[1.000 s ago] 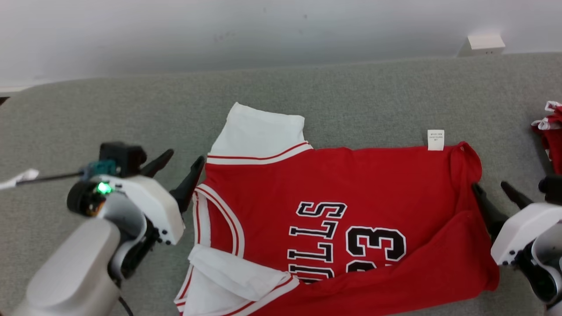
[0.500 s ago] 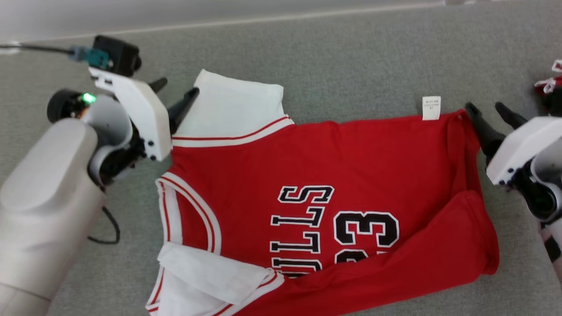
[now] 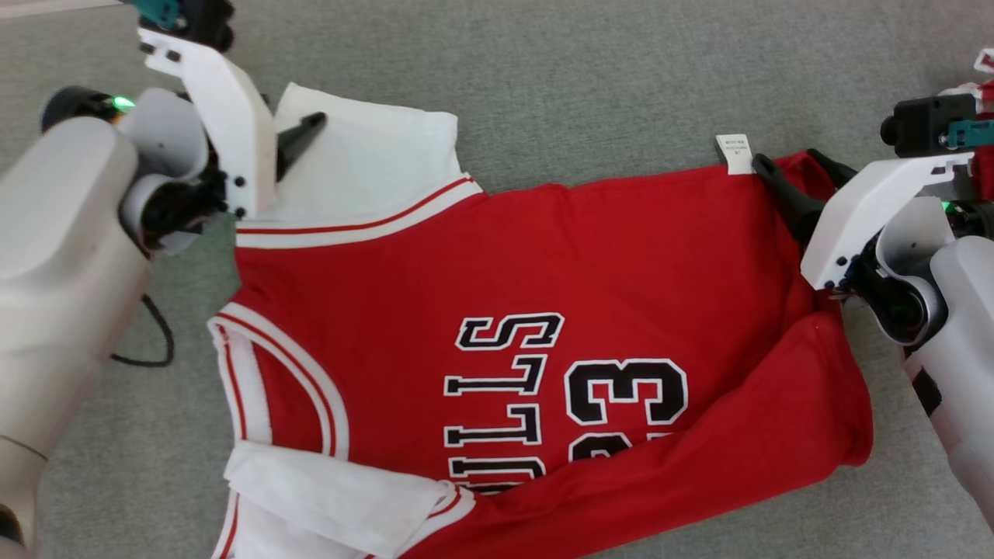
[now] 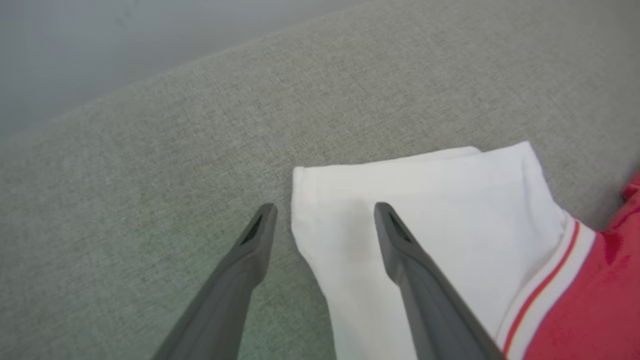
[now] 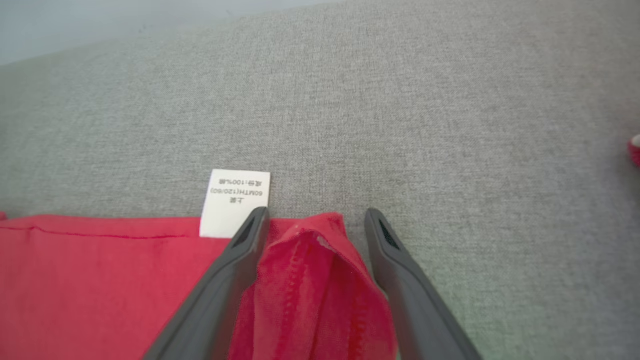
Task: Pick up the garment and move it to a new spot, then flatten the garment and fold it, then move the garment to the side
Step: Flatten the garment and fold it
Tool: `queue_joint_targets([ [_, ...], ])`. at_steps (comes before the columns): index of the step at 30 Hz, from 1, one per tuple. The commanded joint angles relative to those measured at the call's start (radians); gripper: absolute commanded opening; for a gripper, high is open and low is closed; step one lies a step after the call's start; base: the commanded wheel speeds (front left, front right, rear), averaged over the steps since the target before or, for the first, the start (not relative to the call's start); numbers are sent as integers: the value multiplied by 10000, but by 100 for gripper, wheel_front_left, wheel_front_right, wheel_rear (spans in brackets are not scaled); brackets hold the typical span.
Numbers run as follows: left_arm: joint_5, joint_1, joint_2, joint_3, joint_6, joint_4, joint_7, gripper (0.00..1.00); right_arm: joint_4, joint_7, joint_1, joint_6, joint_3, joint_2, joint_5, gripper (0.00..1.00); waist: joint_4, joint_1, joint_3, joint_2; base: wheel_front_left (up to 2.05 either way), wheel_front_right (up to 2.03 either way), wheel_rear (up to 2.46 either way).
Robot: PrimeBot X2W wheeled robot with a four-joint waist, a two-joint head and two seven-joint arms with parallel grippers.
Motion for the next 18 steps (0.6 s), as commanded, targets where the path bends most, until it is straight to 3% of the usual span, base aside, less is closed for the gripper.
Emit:
queue_joint_targets([
  [1, -1, -218, 143, -103, 12, 256, 2, 100, 69, -62, -144, -23, 162, 20, 104, 100, -153, -2, 100, 0, 0, 0, 0],
  [12, -1187, -537, 263, -725, 7, 953, 506, 100, 270, -323, -458, -23, 1264, 62, 404, 100, -594, -2, 160, 0, 0, 0, 0],
  [13, -1282, -512, 268, -826, 7, 879, 629, 100, 295, -353, -453, -23, 1338, 40, 462, 82, -593, -2, 145, 0, 0, 0, 0],
  [14, -1419, -483, 292, -932, 4, 814, 769, 100, 317, -367, -437, -23, 1403, 12, 505, 57, -586, -2, 123, 0, 0, 0, 0],
  [15, -1507, -485, 349, -1049, 4, 760, 861, 100, 348, -396, -434, -23, 1453, -21, 546, 44, -578, -2, 98, 0, 0, 0, 0],
  [16, -1528, -533, 428, -1129, 4, 759, 845, 100, 377, -508, -457, -23, 1478, -72, 546, 38, -570, -2, 76, 0, 0, 0, 0],
  [17, -1479, -610, 492, -1172, 12, 769, 709, 69, 410, -629, -488, -23, 1484, -96, 568, 24, -558, -2, 54, 0, 0, 0, 0],
  [18, -1422, -688, 537, -1174, 12, 850, 556, 44, 472, -800, -536, -23, 1450, -82, 596, 17, -554, -2, 36, 0, 0, 0, 0],
])
